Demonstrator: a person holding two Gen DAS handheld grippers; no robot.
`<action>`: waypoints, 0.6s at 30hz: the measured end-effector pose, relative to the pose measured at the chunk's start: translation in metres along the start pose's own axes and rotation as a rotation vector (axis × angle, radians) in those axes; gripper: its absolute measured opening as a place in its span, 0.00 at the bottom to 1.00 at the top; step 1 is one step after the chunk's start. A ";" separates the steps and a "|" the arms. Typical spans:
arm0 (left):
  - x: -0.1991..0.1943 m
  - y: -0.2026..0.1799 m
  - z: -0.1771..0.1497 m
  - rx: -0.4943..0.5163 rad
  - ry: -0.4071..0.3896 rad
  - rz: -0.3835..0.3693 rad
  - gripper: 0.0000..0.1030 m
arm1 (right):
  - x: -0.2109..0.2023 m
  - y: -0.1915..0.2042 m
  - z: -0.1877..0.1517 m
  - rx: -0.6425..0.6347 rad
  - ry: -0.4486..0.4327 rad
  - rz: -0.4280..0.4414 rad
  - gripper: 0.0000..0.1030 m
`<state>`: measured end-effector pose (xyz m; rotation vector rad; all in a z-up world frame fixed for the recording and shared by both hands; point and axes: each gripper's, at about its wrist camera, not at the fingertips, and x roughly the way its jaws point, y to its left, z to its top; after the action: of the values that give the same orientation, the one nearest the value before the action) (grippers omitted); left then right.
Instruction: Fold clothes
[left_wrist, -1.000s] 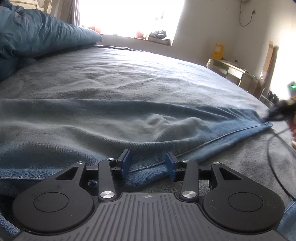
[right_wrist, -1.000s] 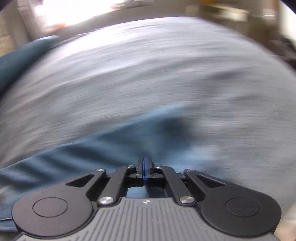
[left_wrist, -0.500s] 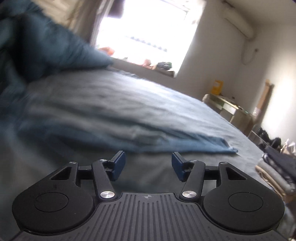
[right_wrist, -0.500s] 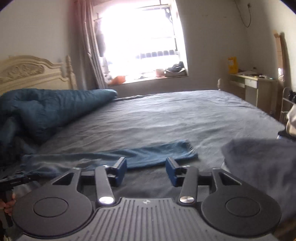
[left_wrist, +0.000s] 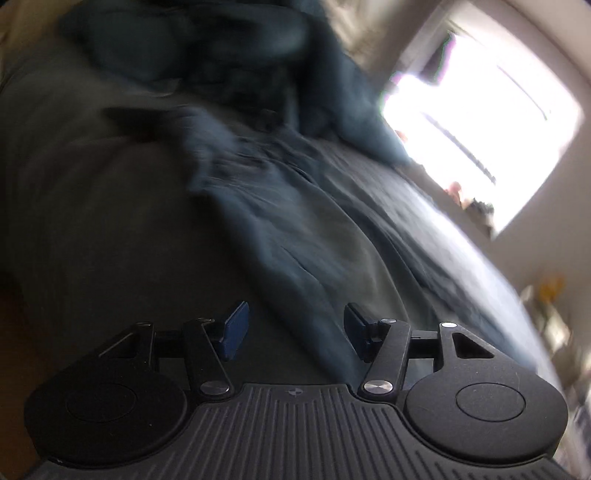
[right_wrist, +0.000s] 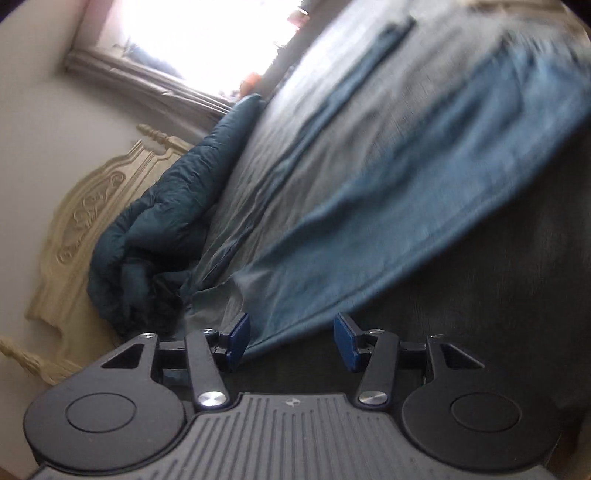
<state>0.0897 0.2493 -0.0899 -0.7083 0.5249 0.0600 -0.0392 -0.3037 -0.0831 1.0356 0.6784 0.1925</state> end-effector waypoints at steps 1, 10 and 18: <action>0.004 0.009 0.005 -0.048 -0.004 -0.009 0.55 | 0.000 -0.004 -0.001 0.025 -0.003 0.000 0.52; 0.042 0.035 0.044 -0.186 -0.031 -0.049 0.55 | -0.001 -0.035 0.006 0.207 -0.150 -0.107 0.55; 0.058 0.041 0.060 -0.219 -0.044 -0.047 0.50 | 0.005 -0.039 0.010 0.274 -0.214 -0.142 0.54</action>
<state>0.1574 0.3114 -0.1046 -0.9304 0.4634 0.0899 -0.0353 -0.3289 -0.1150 1.2443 0.5905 -0.1370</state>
